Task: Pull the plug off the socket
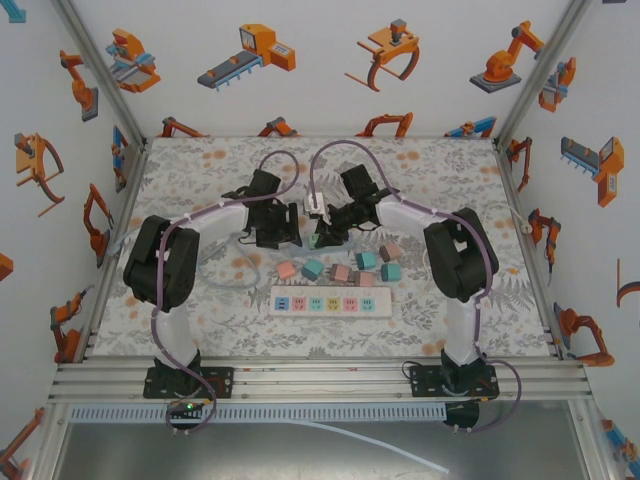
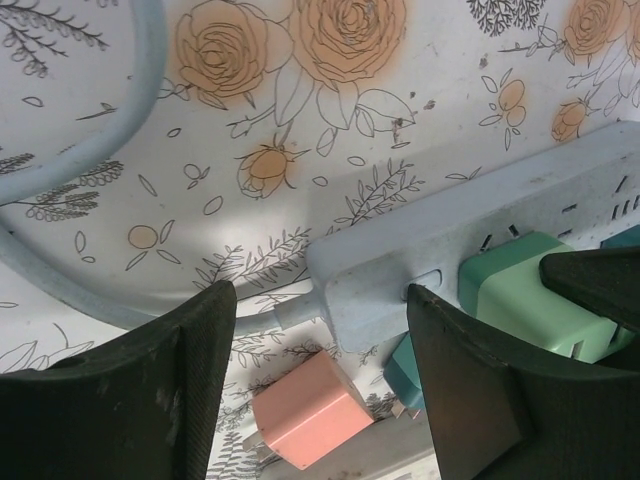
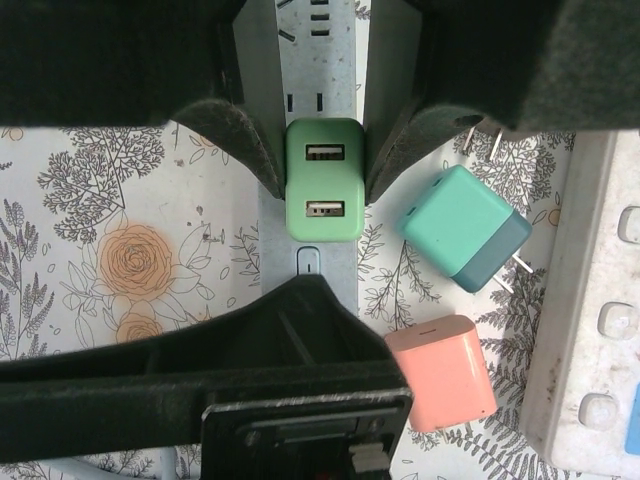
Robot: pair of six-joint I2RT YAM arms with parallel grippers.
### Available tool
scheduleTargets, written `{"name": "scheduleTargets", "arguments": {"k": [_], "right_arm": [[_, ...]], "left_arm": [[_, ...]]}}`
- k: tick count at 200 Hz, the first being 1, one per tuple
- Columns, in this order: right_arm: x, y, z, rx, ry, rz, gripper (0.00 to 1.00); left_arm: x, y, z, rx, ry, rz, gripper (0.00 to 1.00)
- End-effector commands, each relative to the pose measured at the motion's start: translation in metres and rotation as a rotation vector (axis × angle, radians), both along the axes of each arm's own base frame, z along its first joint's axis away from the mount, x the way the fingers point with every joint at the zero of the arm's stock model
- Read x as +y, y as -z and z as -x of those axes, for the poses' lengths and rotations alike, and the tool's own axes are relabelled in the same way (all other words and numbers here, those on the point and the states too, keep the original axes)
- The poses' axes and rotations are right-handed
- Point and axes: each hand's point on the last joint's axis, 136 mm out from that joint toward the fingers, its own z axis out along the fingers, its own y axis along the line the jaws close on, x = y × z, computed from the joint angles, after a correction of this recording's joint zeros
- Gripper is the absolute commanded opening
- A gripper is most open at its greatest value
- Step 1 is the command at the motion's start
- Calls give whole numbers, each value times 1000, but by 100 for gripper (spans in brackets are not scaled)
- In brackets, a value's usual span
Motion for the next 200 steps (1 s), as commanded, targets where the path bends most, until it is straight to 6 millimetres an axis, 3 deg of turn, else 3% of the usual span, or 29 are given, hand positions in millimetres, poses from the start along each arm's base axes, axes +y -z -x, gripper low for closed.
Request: {"name": "scheduleTargets", "arguments": {"k": [1, 47, 118, 200], "right_arm": [[15, -37, -6, -107, -28, -118, 17], [20, -59, -12, -159, -4, -198, 9], [22, -87, -11, -217, -5, -264, 3], [20, -101, -3, -240, -29, -296, 1]], "left_arm": [[23, 45, 34, 126, 37, -190, 64], [32, 61, 45, 143, 41, -263, 63], [42, 72, 44, 148, 29, -311, 61], [45, 79, 46, 165, 24, -323, 61]]}}
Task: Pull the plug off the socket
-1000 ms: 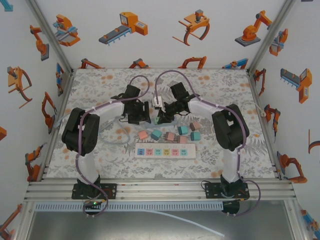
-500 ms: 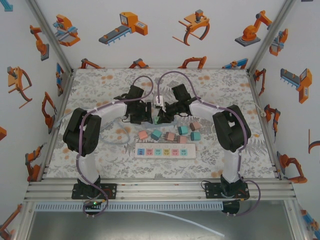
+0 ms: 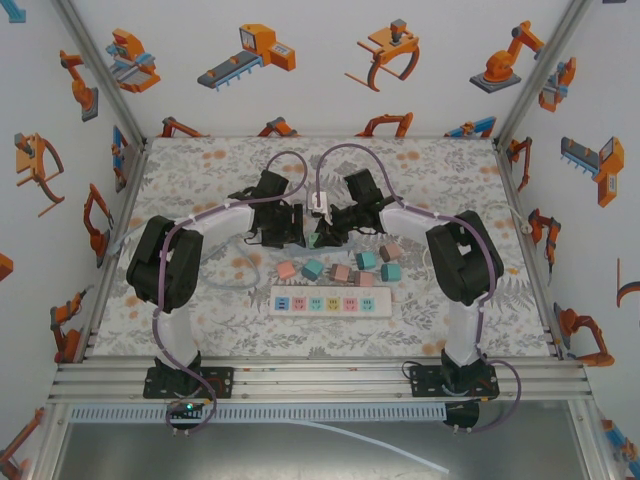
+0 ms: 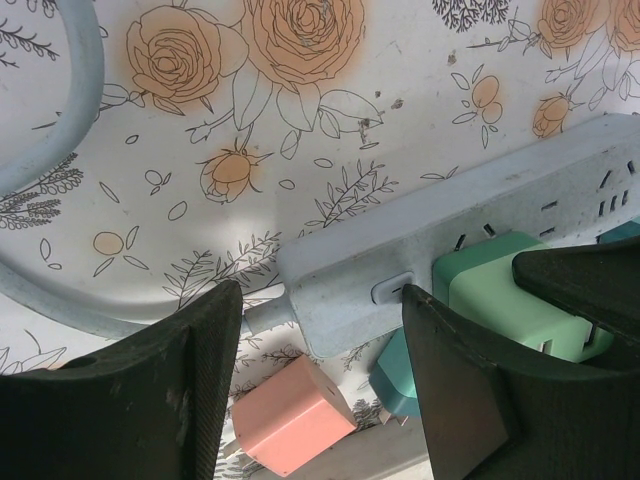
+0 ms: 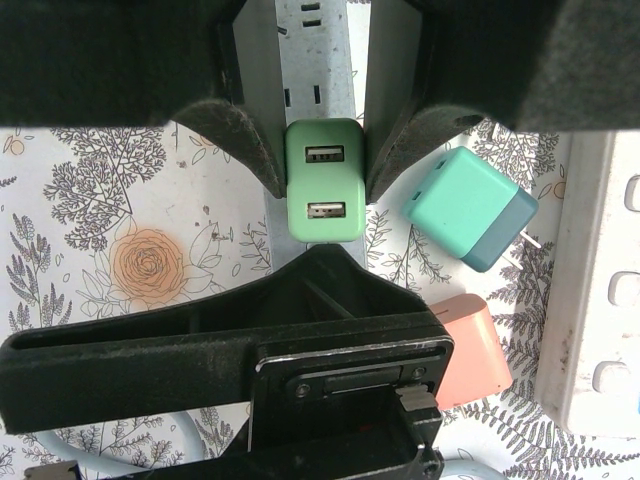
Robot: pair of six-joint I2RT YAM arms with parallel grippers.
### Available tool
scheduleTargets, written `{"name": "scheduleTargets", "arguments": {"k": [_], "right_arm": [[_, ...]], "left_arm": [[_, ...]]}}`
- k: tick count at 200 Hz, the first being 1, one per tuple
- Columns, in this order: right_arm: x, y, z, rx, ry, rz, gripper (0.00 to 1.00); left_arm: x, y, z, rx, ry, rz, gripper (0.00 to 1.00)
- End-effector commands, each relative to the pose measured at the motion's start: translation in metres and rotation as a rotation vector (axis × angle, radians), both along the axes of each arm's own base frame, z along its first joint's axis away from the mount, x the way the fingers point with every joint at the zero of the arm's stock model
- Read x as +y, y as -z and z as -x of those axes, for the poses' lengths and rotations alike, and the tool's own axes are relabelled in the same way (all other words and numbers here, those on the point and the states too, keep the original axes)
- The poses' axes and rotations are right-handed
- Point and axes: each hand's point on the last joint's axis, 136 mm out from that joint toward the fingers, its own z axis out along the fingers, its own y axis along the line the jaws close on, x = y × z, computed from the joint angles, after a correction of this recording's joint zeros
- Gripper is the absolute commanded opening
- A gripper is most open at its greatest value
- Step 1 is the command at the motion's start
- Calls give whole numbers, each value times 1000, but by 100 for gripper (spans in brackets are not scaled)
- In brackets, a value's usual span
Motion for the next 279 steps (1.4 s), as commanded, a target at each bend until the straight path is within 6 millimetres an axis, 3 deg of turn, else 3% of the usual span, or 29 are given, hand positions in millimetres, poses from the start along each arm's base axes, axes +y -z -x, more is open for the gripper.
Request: {"name": "scheduleTargets", "arguments": {"k": [1, 47, 110, 140, 170, 200, 243, 279], "right_arm": [[19, -96, 0, -259, -89, -227, 1], [17, -99, 7, -252, -114, -225, 0], [17, -121, -7, -192, -38, -290, 0], [15, -113, -3, -211, -55, -260, 0], [14, -105, 13, -255, -103, -217, 0], [12, -117, 21, -215, -113, -240, 0], [5, -126, 13, -196, -68, -270, 0], [-1, -151, -4, -113, 88, -324, 0]], "left_arm": [[55, 78, 43, 183, -5, -297, 60], [55, 79, 42, 181, -8, -294, 60], [56, 78, 43, 179, -10, -296, 60], [55, 80, 43, 183, -8, -295, 60], [54, 80, 42, 183, -9, -292, 60], [54, 80, 42, 181, -6, -295, 60], [51, 79, 43, 185, -2, -279, 60], [36, 55, 34, 139, 6, -197, 61]]}}
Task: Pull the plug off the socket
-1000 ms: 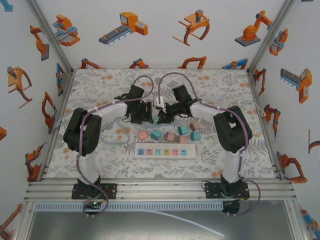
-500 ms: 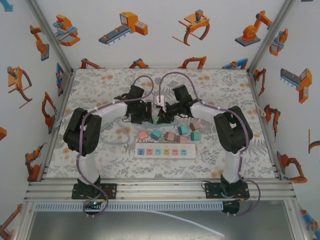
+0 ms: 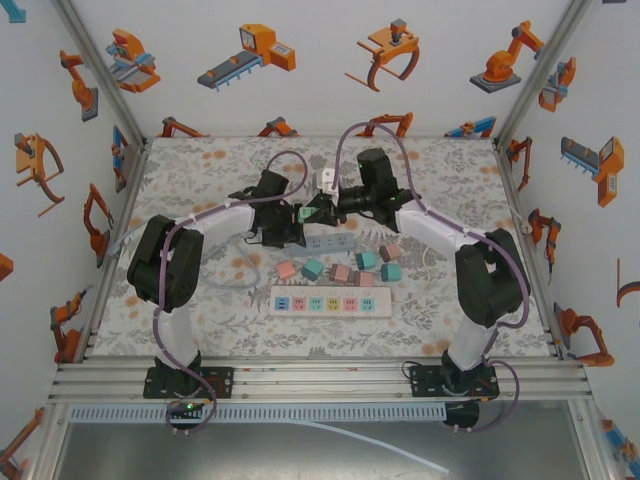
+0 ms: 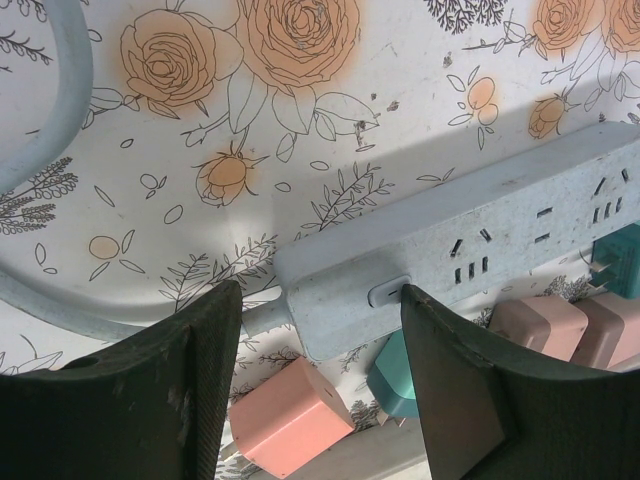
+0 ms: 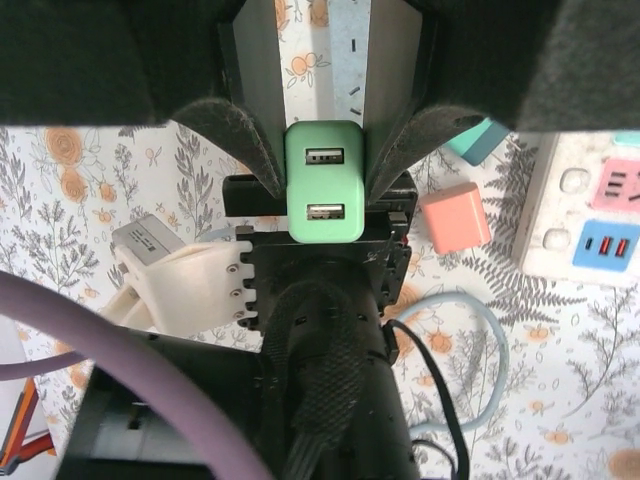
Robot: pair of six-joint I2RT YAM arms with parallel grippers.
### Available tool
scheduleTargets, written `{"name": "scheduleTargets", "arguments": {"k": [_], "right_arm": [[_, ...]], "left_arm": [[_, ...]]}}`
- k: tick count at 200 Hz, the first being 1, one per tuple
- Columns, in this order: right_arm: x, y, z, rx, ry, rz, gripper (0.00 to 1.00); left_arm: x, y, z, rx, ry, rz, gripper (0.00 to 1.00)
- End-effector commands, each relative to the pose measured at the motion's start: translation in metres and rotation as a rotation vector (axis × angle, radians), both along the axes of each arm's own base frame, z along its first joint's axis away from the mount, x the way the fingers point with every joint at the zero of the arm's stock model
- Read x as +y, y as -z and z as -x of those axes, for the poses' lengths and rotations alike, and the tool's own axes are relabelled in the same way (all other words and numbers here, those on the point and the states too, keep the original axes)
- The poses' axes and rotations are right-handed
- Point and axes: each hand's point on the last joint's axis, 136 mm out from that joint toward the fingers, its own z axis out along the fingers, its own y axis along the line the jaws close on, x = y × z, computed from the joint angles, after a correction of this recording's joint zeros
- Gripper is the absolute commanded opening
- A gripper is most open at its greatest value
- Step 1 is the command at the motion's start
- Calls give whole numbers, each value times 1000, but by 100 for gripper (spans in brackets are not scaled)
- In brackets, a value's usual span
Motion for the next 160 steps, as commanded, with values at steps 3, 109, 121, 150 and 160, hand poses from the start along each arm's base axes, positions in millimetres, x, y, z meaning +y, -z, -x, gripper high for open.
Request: {"name": "scheduleTargets", "arguments": {"k": [3, 109, 121, 150, 160], "right_arm": [[-6, -35, -13, 66, 111, -88, 0], [-104, -63, -62, 792, 1046, -388, 0], [-119, -52, -59, 881, 1147, -407, 0], [-137, -30, -44, 1036, 1260, -490, 0], [-139, -22, -38, 1060, 1288, -504, 0]], "left_arm": [[38, 53, 34, 134, 2, -199, 61], [-3, -94, -14, -170, 65, 59, 68], [-4, -114, -11, -216, 85, 89, 68], [-8, -161, 11, -345, 201, 186, 70], [-11, -178, 25, -392, 261, 230, 71]]}}
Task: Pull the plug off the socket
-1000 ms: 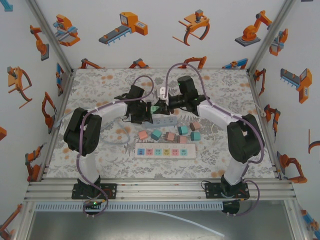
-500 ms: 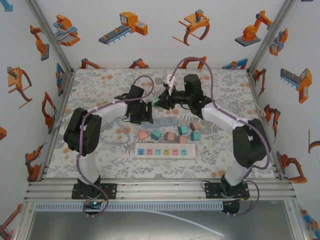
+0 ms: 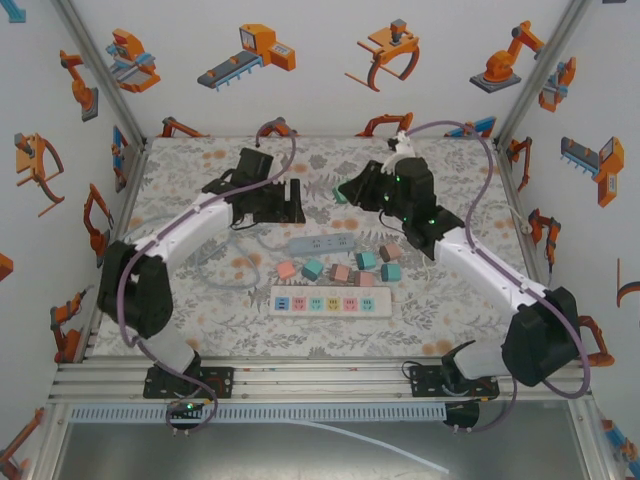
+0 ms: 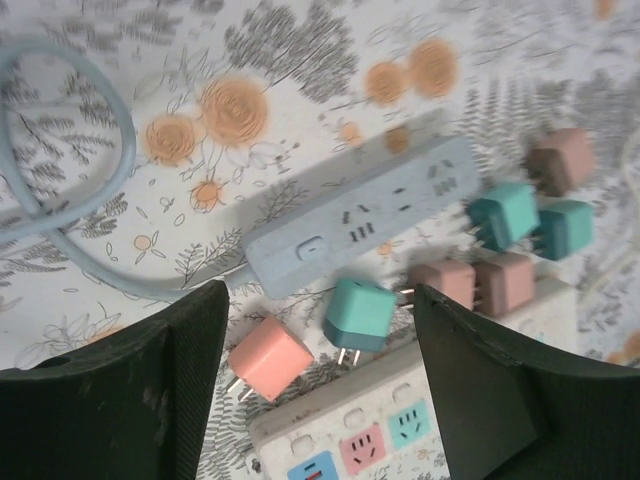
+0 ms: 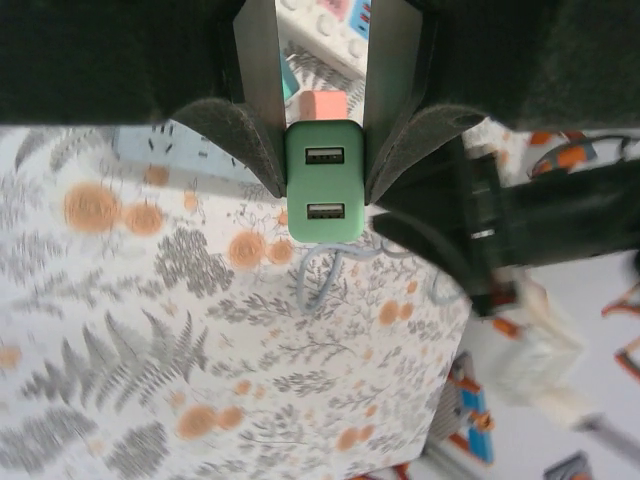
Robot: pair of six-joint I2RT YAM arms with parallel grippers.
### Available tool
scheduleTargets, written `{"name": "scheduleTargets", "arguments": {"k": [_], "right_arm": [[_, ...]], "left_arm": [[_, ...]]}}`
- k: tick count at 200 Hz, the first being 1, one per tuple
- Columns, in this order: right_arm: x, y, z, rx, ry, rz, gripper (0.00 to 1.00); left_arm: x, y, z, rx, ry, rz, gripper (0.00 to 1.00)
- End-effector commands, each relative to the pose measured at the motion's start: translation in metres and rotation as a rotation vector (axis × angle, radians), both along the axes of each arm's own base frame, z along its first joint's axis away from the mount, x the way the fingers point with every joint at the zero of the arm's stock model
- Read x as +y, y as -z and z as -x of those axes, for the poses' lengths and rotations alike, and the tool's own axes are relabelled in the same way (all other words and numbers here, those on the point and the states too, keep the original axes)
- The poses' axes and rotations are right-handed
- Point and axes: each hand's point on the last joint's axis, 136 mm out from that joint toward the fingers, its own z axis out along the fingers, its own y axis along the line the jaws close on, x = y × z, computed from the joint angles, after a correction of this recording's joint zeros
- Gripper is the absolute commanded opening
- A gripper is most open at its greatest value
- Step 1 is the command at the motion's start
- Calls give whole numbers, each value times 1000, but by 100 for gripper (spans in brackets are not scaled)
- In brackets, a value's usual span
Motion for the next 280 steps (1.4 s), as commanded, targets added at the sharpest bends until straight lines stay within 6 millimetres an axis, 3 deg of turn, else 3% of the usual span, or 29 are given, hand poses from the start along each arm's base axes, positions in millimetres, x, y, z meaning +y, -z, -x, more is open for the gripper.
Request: {"name": "scheduleTargets", "arguments": {"k": [1, 37, 65, 84, 146, 217, 280], "right_arm": [[-21, 27, 10, 154, 191, -99, 0], [-21, 63, 28, 225, 252, -98, 0], [-19, 94, 34, 280, 284, -120, 0], [-14, 112, 34, 299, 284, -118, 0], [4, 171, 33, 392, 252, -70, 0], [9, 210, 38, 453, 253, -20, 0], [7, 218, 45, 467, 245, 28, 31]], "left_arm": [[-8, -42, 27, -127, 162, 82, 72], [-9, -81, 77, -291, 360, 134, 80], [-8, -92, 109, -381, 476, 129, 94], [-5, -96, 121, -437, 499, 130, 99], [-1, -95, 120, -460, 471, 110, 97], [-5, -91, 117, -452, 476, 106, 97], [-7, -88, 116, -441, 472, 102, 97]]}}
